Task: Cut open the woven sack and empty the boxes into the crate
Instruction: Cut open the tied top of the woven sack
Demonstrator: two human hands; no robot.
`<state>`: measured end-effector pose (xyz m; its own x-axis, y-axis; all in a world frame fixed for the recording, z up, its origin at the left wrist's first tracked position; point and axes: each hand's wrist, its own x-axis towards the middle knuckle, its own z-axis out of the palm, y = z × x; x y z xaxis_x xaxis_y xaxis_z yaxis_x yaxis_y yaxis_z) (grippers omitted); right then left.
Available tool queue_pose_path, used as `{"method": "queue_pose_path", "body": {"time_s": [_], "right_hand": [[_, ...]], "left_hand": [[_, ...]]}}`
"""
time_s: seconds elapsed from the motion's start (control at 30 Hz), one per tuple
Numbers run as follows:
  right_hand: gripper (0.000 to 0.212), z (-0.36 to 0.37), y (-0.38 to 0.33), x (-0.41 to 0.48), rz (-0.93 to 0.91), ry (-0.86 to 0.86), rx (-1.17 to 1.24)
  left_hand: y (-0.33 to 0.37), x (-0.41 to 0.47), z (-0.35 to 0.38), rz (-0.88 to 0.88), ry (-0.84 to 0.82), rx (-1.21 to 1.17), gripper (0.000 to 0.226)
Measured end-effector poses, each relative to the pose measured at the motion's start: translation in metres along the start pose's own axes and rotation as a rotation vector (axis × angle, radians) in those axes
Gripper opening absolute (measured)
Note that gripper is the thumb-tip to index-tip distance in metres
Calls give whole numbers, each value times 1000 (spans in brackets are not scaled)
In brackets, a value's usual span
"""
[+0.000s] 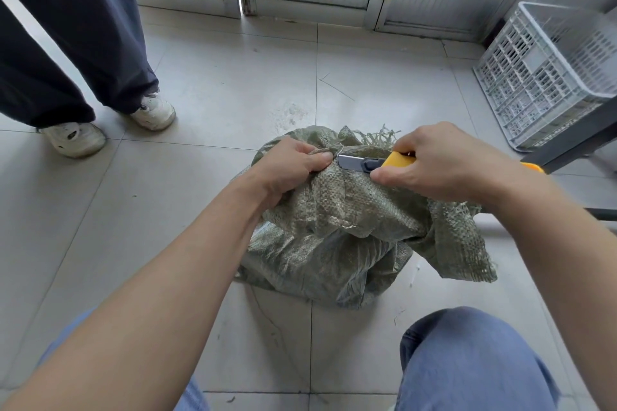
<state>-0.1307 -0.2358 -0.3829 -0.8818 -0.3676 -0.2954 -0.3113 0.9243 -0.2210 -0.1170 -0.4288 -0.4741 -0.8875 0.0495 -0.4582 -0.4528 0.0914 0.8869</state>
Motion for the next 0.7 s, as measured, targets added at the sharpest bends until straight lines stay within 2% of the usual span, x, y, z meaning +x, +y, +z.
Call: {"method": "queue_pose_path", "body": {"time_s": [0.27,0.43,0.57,0.67,0.7], "right_hand": [[48,14,0,10,-5,93,75],[53,14,-10,13,52,78,246],[56,14,-14,14,123,-27,397],[50,16,-24,23,213,-60,562],[49,14,-29,29,251,-35,622]], "left_hand": [[2,-5,5,-14,-5,-72,18],[6,-8,2,-28,3,-73,28],[6,-11,-1,-30,30,-2,36],[4,-16,1,-4,14,129,17],[2,-20,7,1,-4,199,17]]}}
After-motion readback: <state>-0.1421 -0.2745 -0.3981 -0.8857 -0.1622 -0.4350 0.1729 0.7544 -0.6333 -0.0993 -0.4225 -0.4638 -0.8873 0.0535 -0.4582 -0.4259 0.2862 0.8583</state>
